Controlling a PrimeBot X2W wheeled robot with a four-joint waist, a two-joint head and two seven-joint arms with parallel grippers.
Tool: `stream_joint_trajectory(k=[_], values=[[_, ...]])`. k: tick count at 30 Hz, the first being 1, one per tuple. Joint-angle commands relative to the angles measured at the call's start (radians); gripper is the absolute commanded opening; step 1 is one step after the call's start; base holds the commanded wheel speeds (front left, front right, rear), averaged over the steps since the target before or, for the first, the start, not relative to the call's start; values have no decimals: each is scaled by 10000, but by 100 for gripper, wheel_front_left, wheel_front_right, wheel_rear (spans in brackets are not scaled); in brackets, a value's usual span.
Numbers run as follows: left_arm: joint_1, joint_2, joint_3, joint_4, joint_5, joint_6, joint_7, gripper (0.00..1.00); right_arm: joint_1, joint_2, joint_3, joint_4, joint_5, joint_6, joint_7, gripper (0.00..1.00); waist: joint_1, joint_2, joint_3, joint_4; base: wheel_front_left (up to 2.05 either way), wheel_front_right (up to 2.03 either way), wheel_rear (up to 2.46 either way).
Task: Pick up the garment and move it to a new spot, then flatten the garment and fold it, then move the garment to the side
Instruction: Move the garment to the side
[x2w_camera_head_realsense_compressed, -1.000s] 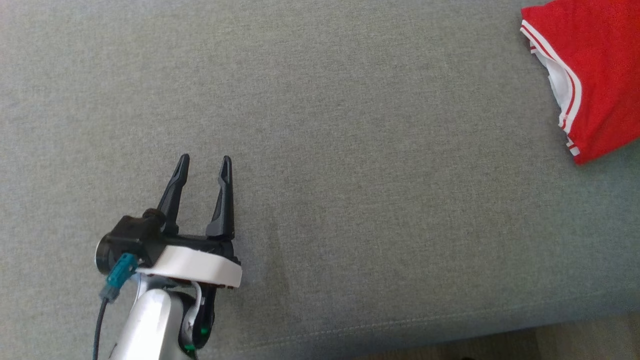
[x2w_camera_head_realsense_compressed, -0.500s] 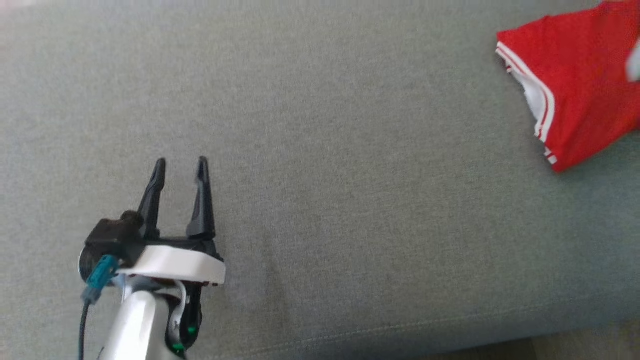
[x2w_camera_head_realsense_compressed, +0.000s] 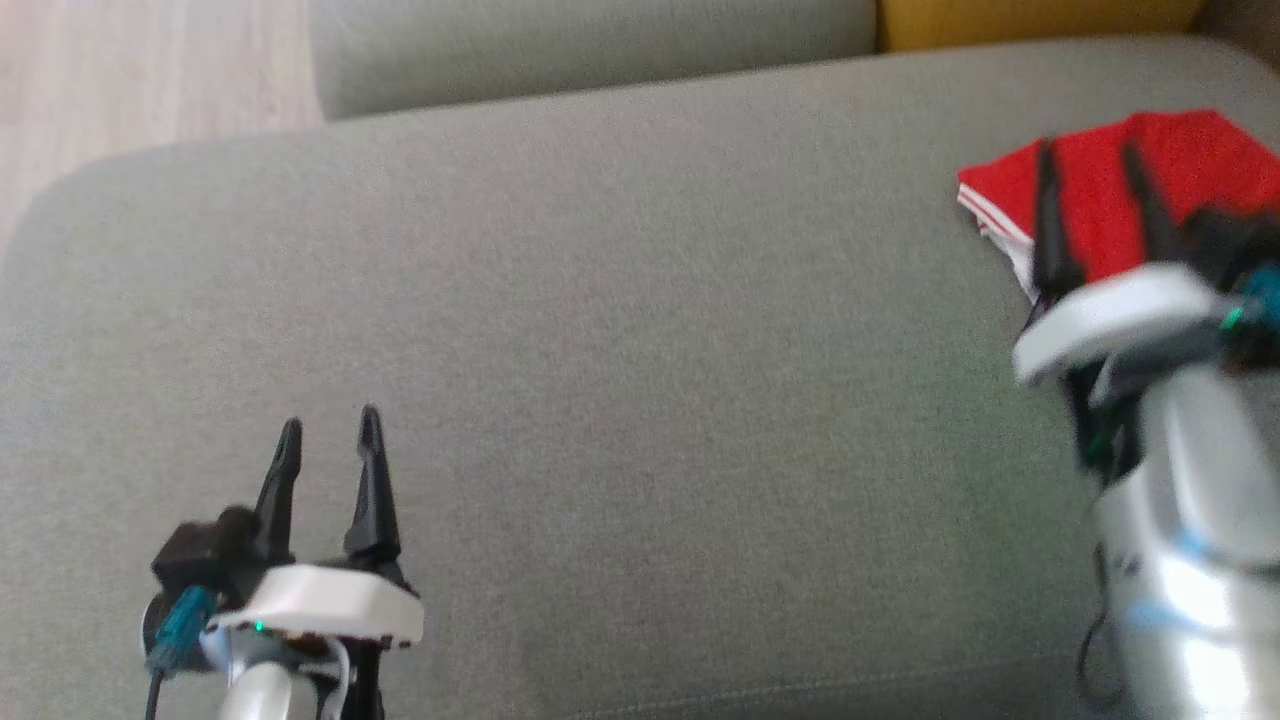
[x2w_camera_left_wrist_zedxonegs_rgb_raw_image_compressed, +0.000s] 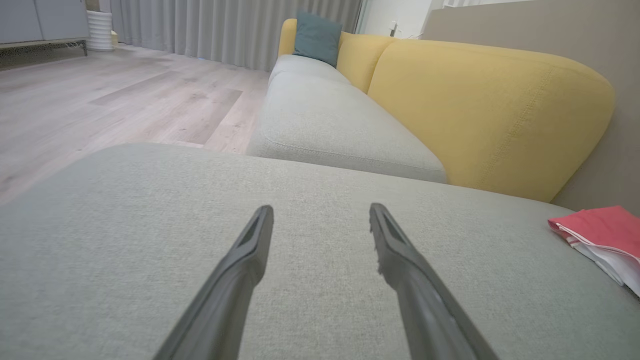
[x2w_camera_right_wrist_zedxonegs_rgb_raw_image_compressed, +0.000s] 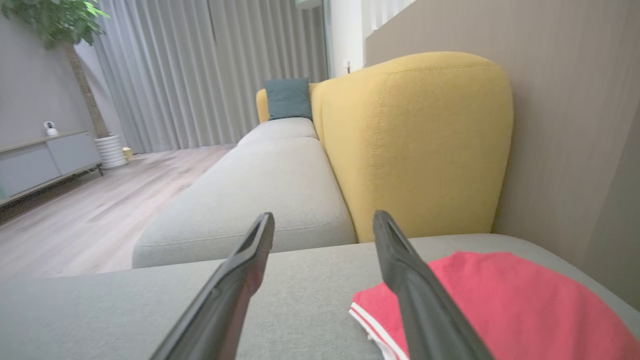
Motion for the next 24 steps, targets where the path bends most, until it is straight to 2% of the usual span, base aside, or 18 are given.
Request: stream_joint_trajectory(k=[1,5,13,24], values=[[-161,28,396,-280,-17,68,-78,100,69,164,246,-497,-36,65,-190,100,0,-1,-371,159,0,0,0],[190,28,485,-165,29,117,-78,100,1354,521,738,-1105,66,65,-589,100,0,-1,-712,217,0,0,0],[517,28,342,68,-57,181,-78,100,3327,584,2015,-1949,1125,65,-1184,100,0,-1,-918,448,0,0,0],[709,28,141,230,-85,219,-78,100,4139,586,2515,-1805,1318,65,-1541,100,0,-1,-996,645,0,0,0]])
